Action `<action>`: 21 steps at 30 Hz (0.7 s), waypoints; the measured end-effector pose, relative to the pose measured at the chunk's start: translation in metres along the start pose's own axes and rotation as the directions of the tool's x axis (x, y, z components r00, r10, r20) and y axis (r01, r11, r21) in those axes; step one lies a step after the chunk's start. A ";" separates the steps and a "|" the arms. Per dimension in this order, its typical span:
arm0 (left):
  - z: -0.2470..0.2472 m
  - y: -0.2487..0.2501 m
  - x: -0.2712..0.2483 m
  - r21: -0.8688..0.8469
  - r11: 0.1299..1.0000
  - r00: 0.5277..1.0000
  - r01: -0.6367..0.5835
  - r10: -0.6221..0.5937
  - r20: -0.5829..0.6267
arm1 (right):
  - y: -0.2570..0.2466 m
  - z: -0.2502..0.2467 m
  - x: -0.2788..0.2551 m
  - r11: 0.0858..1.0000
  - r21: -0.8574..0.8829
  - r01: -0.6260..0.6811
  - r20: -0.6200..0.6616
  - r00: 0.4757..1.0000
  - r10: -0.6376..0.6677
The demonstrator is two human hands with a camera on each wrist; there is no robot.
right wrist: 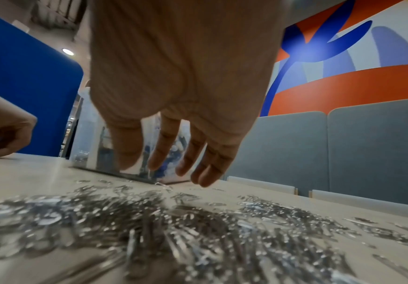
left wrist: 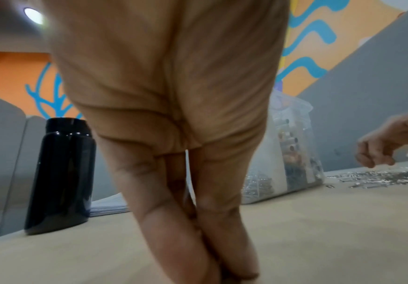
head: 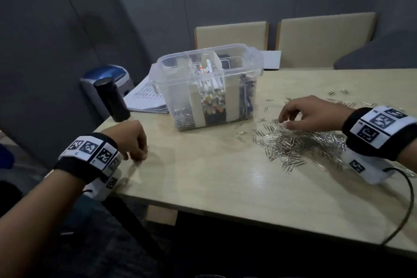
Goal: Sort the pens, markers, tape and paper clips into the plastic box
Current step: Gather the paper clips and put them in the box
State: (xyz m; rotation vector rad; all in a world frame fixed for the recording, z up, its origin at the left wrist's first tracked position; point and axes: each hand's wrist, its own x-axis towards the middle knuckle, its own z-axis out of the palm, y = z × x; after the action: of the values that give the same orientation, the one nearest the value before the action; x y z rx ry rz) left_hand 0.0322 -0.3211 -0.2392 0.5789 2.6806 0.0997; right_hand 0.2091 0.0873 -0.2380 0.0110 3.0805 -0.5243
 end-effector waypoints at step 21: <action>0.020 0.065 0.003 0.265 0.964 0.976 -0.013 0.070 -0.207 | -0.018 0.028 0.006 0.969 -0.248 0.018 0.041 0.999 -0.009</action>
State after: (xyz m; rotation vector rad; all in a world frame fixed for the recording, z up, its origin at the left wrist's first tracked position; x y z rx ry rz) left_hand 0.0624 -0.2609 -0.2487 0.7439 2.9154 -0.1959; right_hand 0.2035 0.0605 -0.2587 -0.0234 3.0846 -0.1329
